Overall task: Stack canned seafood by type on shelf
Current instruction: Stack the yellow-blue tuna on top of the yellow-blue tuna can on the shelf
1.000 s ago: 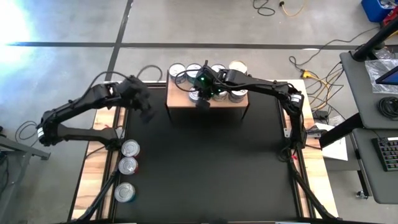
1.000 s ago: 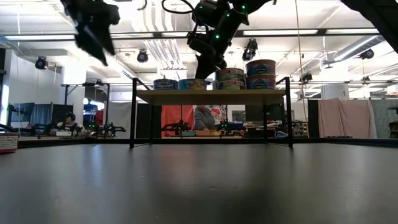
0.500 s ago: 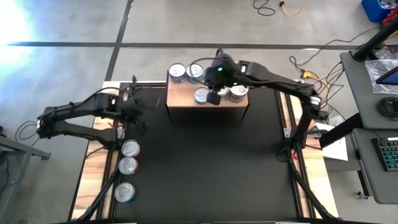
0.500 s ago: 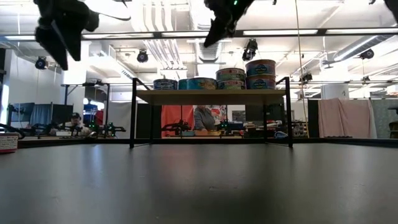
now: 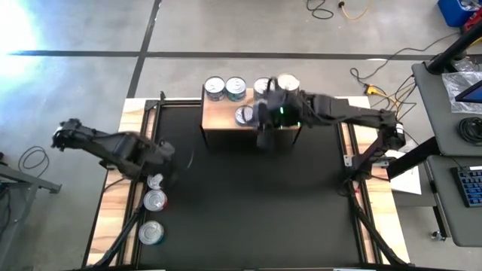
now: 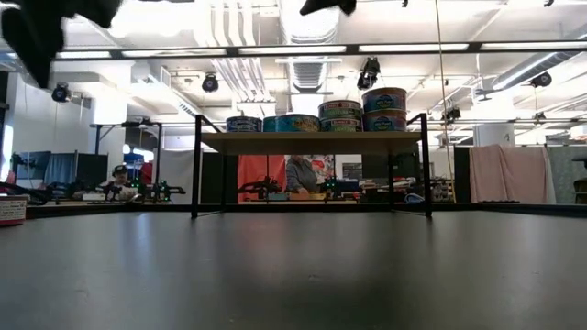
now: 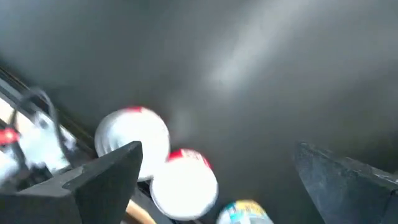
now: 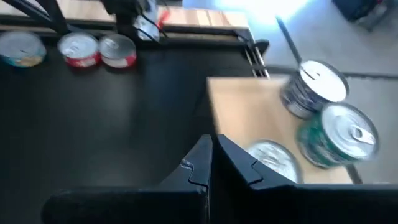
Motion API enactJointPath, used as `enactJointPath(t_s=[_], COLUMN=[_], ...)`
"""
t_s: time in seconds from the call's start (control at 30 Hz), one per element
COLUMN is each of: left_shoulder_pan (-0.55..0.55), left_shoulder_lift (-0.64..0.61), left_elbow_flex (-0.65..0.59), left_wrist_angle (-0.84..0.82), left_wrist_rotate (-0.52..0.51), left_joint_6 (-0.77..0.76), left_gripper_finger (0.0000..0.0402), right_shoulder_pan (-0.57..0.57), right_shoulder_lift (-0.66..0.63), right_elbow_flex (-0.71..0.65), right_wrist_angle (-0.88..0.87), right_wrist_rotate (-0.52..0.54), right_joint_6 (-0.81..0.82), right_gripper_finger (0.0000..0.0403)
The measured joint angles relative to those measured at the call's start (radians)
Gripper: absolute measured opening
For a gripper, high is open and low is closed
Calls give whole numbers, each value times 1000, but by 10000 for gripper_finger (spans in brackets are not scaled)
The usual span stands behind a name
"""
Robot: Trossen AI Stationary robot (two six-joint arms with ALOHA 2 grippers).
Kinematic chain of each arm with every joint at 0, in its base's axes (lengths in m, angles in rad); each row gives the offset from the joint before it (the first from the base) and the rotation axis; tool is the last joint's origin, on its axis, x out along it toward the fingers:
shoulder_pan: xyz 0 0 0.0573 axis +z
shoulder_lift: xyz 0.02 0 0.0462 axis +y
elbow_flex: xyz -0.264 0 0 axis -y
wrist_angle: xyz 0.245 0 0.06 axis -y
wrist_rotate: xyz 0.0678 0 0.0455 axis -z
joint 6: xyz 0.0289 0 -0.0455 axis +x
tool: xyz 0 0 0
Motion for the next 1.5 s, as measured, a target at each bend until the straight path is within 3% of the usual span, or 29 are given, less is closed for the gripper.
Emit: enactJointPath(t_s=[0.17,0.33,0.47,0.6,0.73,0.83,1.0,1.03,1.3,1.5], left_shoulder_pan=[-227,-463,-561,-574,-575,-578,-577,-576,-571,-556], left_shoulder_lift=[52,141,256,363,442,493,561,572,619,671], left_elbow_flex=[-1,-1,7,25,49,76,98,98,33,4], left_wrist_angle=[8,91,125,126,136,139,137,136,209,300], left_wrist_rotate=[104,121,125,194,260,293,315,338,641,651], left_joint_6=[-254,-503,-600,-606,-595,-570,-508,-488,-340,-335], left_gripper_finger=[400,400,394,364,303,226,44,23,2,0], right_shoulder_pan=[177,321,421,509,553,553,555,559,583,588], right_shoulder_lift=[-13,-3,-3,-3,-2,-2,-7,-12,-44,-59], right_elbow_flex=[-13,-27,-44,-71,-96,-103,-103,-103,-105,-108], right_wrist_angle=[17,6,-62,-128,-141,-162,-233,-256,-447,-452], right_wrist_rotate=[157,197,248,317,360,370,370,370,369,370], right_joint_6=[81,182,294,411,422,403,370,369,369,368], right_gripper_finger=[13,13,13,13,13,13,13,13,13,13])
